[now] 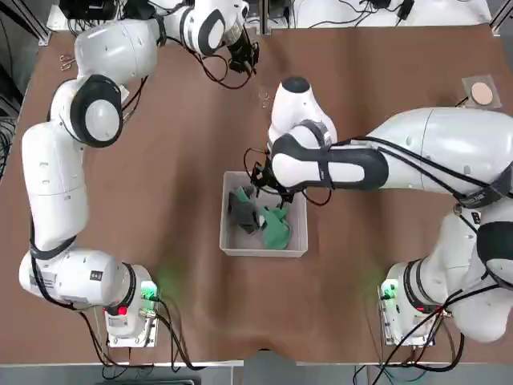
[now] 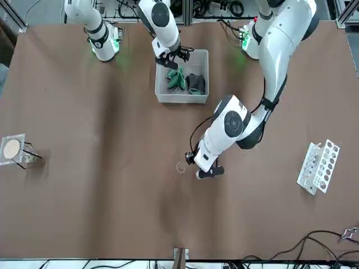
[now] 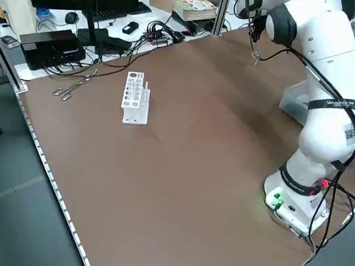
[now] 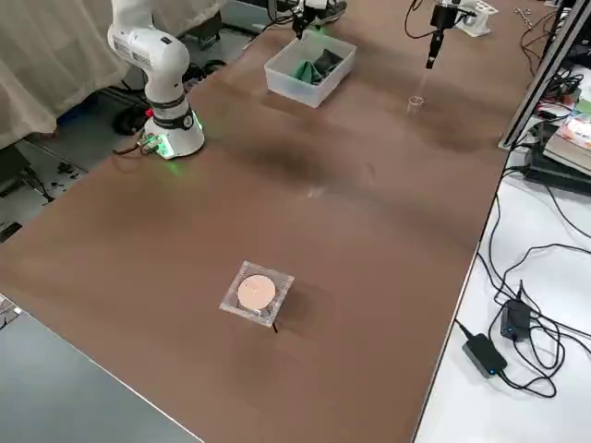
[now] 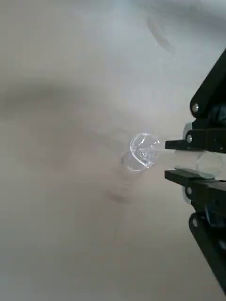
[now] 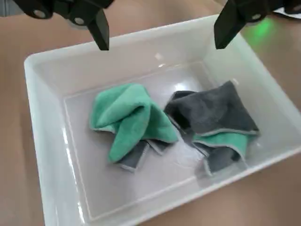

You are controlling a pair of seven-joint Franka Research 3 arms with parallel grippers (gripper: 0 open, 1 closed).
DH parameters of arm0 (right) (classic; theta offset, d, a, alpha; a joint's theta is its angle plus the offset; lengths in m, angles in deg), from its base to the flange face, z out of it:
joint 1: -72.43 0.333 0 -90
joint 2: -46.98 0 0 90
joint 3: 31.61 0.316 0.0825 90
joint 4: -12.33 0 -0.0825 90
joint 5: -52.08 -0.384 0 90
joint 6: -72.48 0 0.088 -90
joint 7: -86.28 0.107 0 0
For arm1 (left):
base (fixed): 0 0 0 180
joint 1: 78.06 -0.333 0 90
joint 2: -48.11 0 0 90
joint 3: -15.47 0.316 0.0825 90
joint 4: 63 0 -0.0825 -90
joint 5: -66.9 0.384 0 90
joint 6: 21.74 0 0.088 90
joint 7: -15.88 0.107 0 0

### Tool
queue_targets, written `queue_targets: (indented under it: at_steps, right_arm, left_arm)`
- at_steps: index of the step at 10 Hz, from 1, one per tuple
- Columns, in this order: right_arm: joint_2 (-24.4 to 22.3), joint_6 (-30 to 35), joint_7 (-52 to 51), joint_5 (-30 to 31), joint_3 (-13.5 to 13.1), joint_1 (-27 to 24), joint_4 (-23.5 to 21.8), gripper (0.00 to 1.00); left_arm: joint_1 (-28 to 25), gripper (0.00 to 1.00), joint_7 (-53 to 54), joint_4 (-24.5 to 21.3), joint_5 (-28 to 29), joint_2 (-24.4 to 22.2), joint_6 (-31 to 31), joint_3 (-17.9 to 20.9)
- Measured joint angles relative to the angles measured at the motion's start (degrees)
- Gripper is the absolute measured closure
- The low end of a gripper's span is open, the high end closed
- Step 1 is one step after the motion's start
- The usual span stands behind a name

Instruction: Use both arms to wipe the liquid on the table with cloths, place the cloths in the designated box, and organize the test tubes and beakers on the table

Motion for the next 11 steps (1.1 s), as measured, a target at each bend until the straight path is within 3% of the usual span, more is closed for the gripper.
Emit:
queue_targets:
  at_steps: [3,5,8,11]
  right_arm:
    - [0.0,2.8,-2.4,2.2,-2.3,-5.4,3.9,0.01]
    - [-0.1,7.4,-12.2,2.8,-4.6,-12.3,7.0,0.01]
    - [-0.1,9.0,-32.9,2.9,-5.8,-21.9,9.9,0.01]
    - [0.1,8.4,-53.1,3.0,-5.7,-26.6,13.1,0.01]
  left_arm:
    - [-0.4,0.78,0.0,0.5,0.0,-6.0,-9.0,0.0]
    - [-1.3,0.78,0.0,0.8,0.0,-12.6,-18.5,1.2]
    - [-1.9,0.78,5.2,0.6,0.1,-19.6,-26.3,7.3]
    - [-2.1,0.76,2.8,0.3,0.2,-21.1,-31.3,13.9]
